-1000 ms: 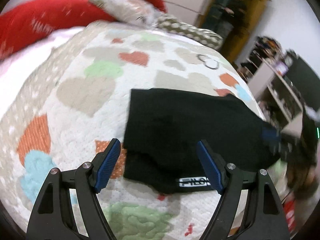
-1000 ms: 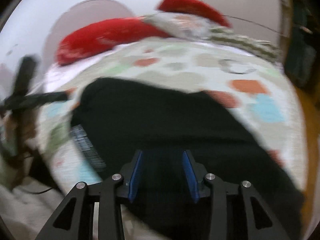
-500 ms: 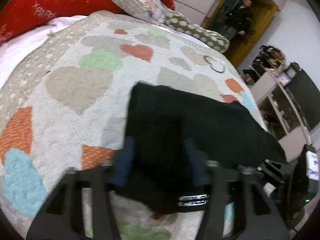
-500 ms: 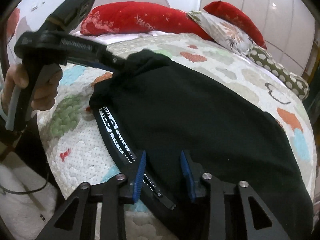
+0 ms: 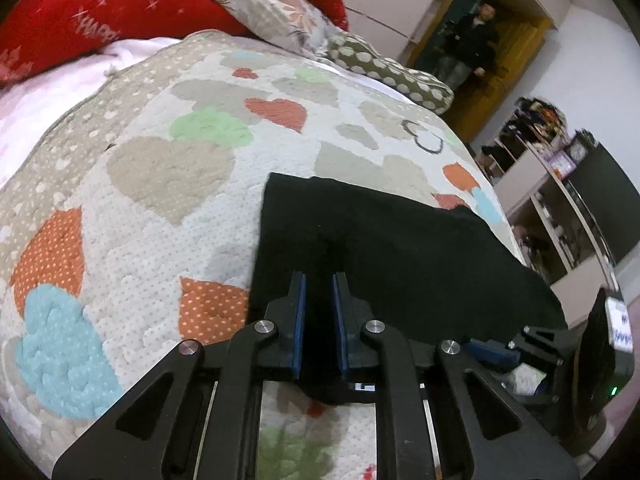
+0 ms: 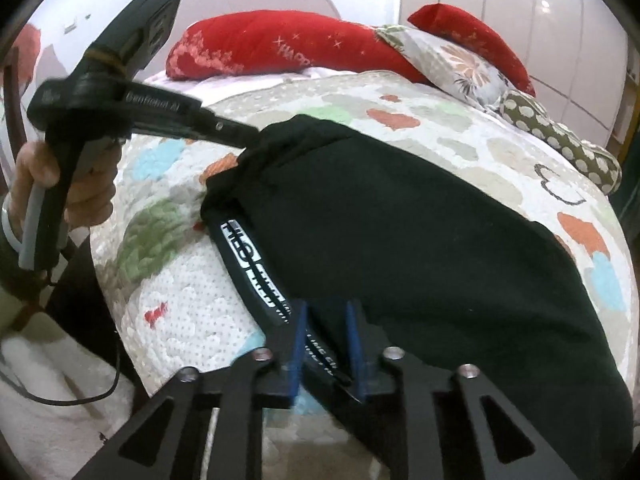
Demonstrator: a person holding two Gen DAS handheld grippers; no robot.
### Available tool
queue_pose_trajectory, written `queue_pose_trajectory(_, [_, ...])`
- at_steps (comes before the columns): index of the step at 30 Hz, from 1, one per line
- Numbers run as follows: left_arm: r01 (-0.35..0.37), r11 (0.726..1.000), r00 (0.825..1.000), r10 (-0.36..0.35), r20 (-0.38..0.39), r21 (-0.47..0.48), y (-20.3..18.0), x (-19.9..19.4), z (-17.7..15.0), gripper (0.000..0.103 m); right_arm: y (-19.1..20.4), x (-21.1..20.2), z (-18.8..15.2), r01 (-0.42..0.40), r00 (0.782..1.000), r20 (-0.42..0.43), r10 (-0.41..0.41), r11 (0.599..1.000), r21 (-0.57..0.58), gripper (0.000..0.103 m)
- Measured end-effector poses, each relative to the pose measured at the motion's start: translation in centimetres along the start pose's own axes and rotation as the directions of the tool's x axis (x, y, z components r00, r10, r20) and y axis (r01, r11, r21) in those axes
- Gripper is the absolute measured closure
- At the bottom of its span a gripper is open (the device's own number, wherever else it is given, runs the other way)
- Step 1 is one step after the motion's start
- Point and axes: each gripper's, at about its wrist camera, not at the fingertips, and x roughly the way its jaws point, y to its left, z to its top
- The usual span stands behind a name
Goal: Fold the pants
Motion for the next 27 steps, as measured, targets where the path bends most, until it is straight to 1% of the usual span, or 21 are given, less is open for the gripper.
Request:
queue_pose_trajectory(1, [-0.01,1.0,1.0,0.01,0.0,-0.002,0.1,-0.1,0.0,0.091,0.2,0.2,0.0,0.008,1.0,0.003,-0.008,1.0,-0.007,0.079])
queue_pose_trajectory(2, [-0.035,0.999,0.999,0.035,0.004,-0.004,0.2,-0.2,-0.1,0.091,0.4,0.2,-0.1,0.021,1.0,0.007,-0.021,1.0,-0.013,0.076])
queue_pose_trajectory(3, [-0.057,0.998,0.998,0.057,0.011,-0.007,0.3,-0.3,-0.1,0.091,0.6,0.4,0.0,0.048,0.999,0.008,-0.048,0.998,-0.03,0.073])
queue_pose_trajectory(4, [-0.068,0.998,0.998,0.068,0.013,-0.01,0.4,-0.3,-0.1,0.09,0.8,0.7,-0.1,0.062,0.998,0.007,-0.061,0.997,-0.047,0.072])
queue_pose_trajectory(6, [-0.079,0.997,0.997,0.079,0.007,-0.027,0.8,-0.2,0.0,0.079,1.1,1.0,-0.2,0.074,0.997,0.016,-0.073,0.995,-0.065,0.068])
queue_pose_trajectory(8, [-0.089,0.995,0.996,0.089,0.005,-0.036,1.1,0.1,0.1,0.052,1.2,1.1,-0.1,0.094,0.995,0.023,-0.092,0.993,-0.076,0.068])
queue_pose_trajectory(9, [-0.092,0.995,0.996,0.093,0.008,-0.038,1.1,0.3,0.1,0.048,1.1,1.2,0.0,0.097,0.995,0.025,-0.095,0.993,-0.07,0.068])
queue_pose_trajectory(10, [-0.095,0.995,0.995,0.095,0.013,-0.043,1.2,0.5,0.2,0.047,0.8,1.3,0.1,0.083,0.996,0.029,-0.081,0.996,-0.045,0.068])
queue_pose_trajectory(11, [-0.095,0.994,0.995,0.096,0.011,-0.045,1.2,0.8,0.2,0.047,0.5,1.3,0.2,0.07,0.997,0.029,-0.07,0.997,-0.023,0.071])
queue_pose_trajectory(14, [-0.084,0.996,0.996,0.084,0.007,-0.025,0.9,1.6,0.4,0.048,0.0,1.2,0.6,0.016,0.999,0.04,-0.017,0.999,0.029,0.091])
queue_pose_trajectory(15, [-0.075,0.997,0.997,0.075,0.006,-0.017,0.7,1.8,0.4,0.049,0.0,1.1,0.7,0.006,0.999,0.039,-0.007,0.999,0.044,0.095])
queue_pose_trajectory(16, [-0.064,0.998,0.998,0.064,0.002,-0.012,0.5,1.9,0.4,0.061,0.0,1.0,0.7,-0.01,0.999,0.041,0.007,0.998,0.054,0.097])
queue_pose_trajectory(17, [-0.062,0.998,0.998,0.062,-0.009,-0.002,0.3,2.0,0.3,0.066,0.1,0.9,0.8,-0.019,0.999,0.043,0.016,0.998,0.064,0.098])
queue_pose_trajectory(18, [-0.065,0.998,0.998,0.065,-0.008,0.007,0.1,2.0,0.3,0.067,0.0,0.6,0.9,-0.03,0.999,0.045,0.026,0.997,0.075,0.098])
queue_pose_trajectory(19, [-0.066,0.998,0.998,0.066,-0.002,0.016,0.0,1.9,0.2,0.069,-0.1,0.4,0.9,-0.044,0.998,0.047,0.04,0.995,0.087,0.098])
queue_pose_trajectory(20, [-0.05,0.998,0.999,0.05,-0.002,0.026,-0.2,1.5,0.1,0.074,-0.1,0.1,0.9,-0.051,0.998,0.05,0.046,0.994,0.094,0.099])
queue_pose_trajectory(22, [-0.036,0.999,0.999,0.036,0.01,0.03,-0.4,0.8,0.0,0.074,-0.4,-0.5,0.9,-0.073,0.996,0.052,0.068,0.991,0.112,0.099])
queue_pose_trajectory(23, [-0.037,0.999,0.999,0.036,0.022,0.038,-0.4,0.1,-0.1,0.074,-0.4,-0.7,0.9,-0.088,0.995,0.051,0.083,0.989,0.119,0.102])
queue_pose_trajectory(27, [-0.027,0.999,0.999,0.026,0.03,0.045,-0.4,-1.3,-0.6,0.074,0.0,-1.3,0.4,-0.126,0.991,0.048,0.121,0.984,0.127,0.102])
